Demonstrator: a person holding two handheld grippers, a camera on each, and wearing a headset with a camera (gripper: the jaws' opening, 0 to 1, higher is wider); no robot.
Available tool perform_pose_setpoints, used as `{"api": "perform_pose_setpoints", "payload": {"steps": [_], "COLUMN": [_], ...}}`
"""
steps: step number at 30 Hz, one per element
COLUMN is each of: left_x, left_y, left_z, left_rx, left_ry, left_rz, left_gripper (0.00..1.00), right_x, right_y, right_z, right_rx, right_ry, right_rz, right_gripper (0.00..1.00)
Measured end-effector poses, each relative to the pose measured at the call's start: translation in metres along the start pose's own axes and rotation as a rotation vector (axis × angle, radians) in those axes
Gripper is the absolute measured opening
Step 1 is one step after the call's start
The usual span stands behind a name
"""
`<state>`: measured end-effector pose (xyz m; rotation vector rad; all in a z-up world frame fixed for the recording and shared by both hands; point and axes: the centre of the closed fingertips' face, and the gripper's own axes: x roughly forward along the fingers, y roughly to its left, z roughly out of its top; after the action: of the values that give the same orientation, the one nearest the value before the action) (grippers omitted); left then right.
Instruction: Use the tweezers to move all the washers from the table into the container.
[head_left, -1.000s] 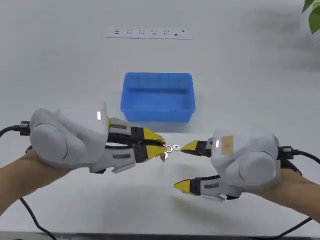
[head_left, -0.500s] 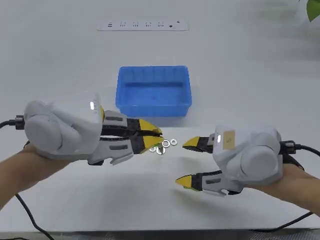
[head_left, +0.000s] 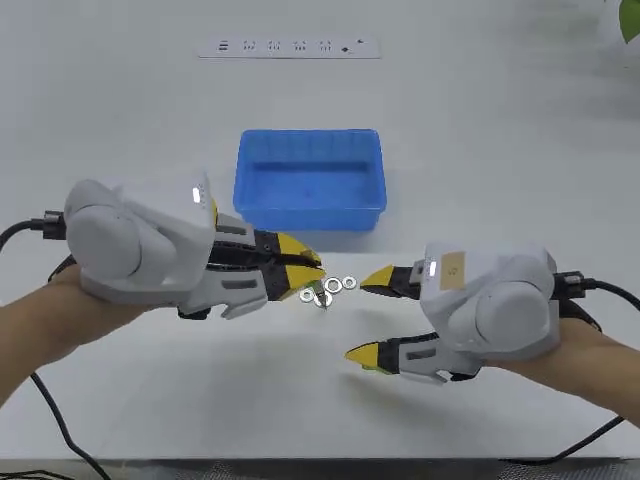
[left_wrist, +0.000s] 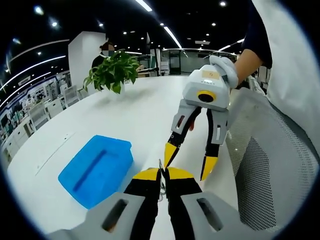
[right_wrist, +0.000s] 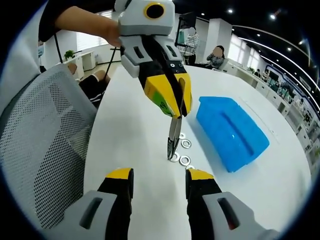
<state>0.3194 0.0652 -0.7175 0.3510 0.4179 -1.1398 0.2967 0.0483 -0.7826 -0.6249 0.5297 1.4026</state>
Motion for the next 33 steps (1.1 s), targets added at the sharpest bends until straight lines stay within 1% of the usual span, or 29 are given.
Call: {"api": "perform_pose_setpoints", "payload": {"steps": [5,6,9,11,13,18,21,24,29,31,33], "left_x": [0.002,0.003,0.007,0.009,0.009,0.010,0.010,0.010,0.011,0.012,0.012], "left_y": [-0.002,-0.002,-0.004,-0.005,-0.006,-0.005,-0.007,-0.010,-0.012,-0.012,-0.011], "left_z": [-0.001,0.000,0.001,0.001,0.001,0.000,0.000,-0.001,-0.002,-0.003,-0.002], "left_rx": [0.018,0.021,0.026,0.027,0.033,0.048,0.048,0.056,0.064,0.072,0.075], "left_ry": [0.021,0.022,0.023,0.025,0.030,0.046,0.048,0.052,0.060,0.067,0.082], "left_rz": [-0.012,-0.016,-0.025,-0.029,-0.034,-0.040,-0.048,-0.062,-0.066,-0.061,-0.050], "left_gripper": [0.07,0.07,0.07,0.07,0.08,0.08,0.08,0.08,0.08,0.08,0.09], "right_x": [0.010,0.012,0.017,0.020,0.022,0.027,0.028,0.027,0.026,0.026,0.026], "right_y": [-0.010,-0.011,-0.014,-0.016,-0.017,-0.015,-0.012,-0.012,-0.010,-0.011,-0.011], "right_z": [0.006,0.008,0.017,0.026,0.031,0.028,0.026,0.028,0.027,0.028,0.028], "right_rx": [-0.010,-0.008,0.000,-0.001,0.001,-0.035,-0.046,-0.064,-0.075,-0.078,-0.082], "right_ry": [-0.002,-0.007,-0.030,-0.056,-0.065,-0.032,-0.025,-0.029,-0.031,-0.032,-0.032], "right_rz": [0.014,0.020,0.049,0.066,0.078,0.112,0.131,0.133,0.147,0.144,0.139], "right_gripper": [0.41,0.40,0.30,0.29,0.28,0.18,0.14,0.11,0.10,0.10,0.10]}}
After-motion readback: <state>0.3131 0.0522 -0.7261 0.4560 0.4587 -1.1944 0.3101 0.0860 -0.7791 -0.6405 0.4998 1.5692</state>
